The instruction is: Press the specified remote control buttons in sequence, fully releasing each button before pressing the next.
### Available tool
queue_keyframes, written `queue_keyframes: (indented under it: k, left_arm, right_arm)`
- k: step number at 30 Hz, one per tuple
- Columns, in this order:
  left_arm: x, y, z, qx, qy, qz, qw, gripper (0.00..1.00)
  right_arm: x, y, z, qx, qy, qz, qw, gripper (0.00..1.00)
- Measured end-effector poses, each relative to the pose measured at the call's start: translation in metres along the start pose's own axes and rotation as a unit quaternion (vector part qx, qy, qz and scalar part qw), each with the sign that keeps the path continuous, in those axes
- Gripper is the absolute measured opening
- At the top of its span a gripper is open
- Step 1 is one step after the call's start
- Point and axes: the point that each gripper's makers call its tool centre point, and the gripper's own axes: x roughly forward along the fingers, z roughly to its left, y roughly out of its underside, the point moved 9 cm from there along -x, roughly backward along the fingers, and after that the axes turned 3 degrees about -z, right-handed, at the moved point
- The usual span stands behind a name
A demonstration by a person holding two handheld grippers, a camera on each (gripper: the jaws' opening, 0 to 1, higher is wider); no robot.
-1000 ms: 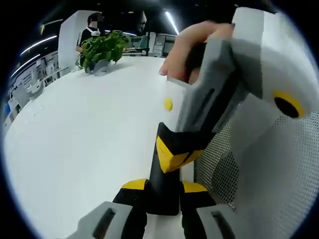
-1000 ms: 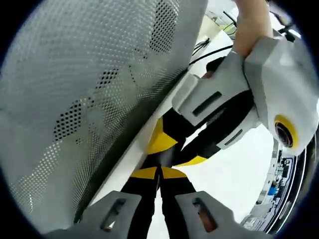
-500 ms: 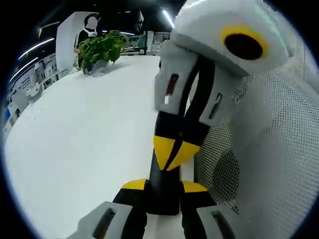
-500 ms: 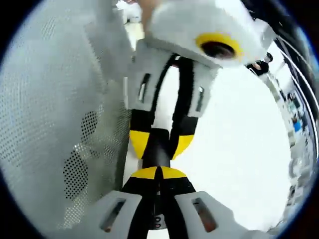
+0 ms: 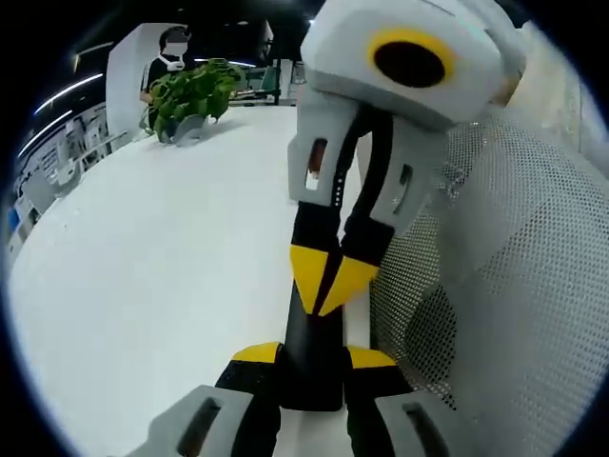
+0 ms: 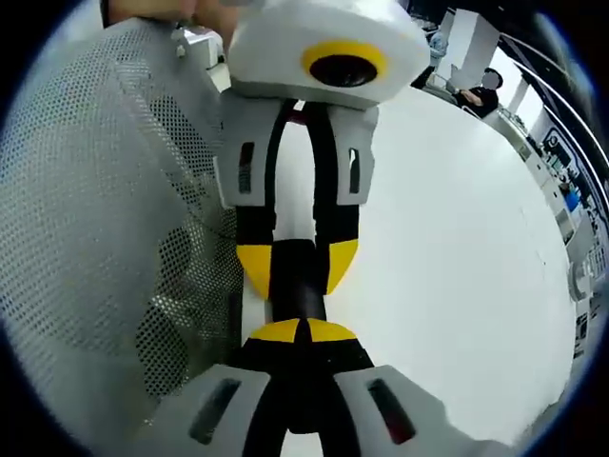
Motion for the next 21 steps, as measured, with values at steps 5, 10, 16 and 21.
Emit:
queue_keyframes:
  k: [5,10,16,21]
  left_arm:
    - [0.0,0.0,0.0,0.002,0.0,0.001,1.0,0.24]
    - [0.001,0.0,0.0,0.004,-0.001,0.003,1.0,0.24]
    - [0.001,-0.001,0.0,0.009,-0.002,0.006,0.9999,0.24]
    - [0.002,-0.001,0.0,0.011,-0.002,0.006,0.9999,0.24]
  right_arm:
    - [-0.001,0.001,0.002,-0.018,0.008,0.009,0.9998,0.0]
    - [-0.002,0.003,-0.002,0.007,0.007,0.005,0.9999,0.07]
    - [-0.004,0.011,0.0,0.035,-0.007,-0.003,0.9994,0.16]
    - [-0.004,0.014,0.0,0.039,-0.006,-0.01,0.9992,0.18]
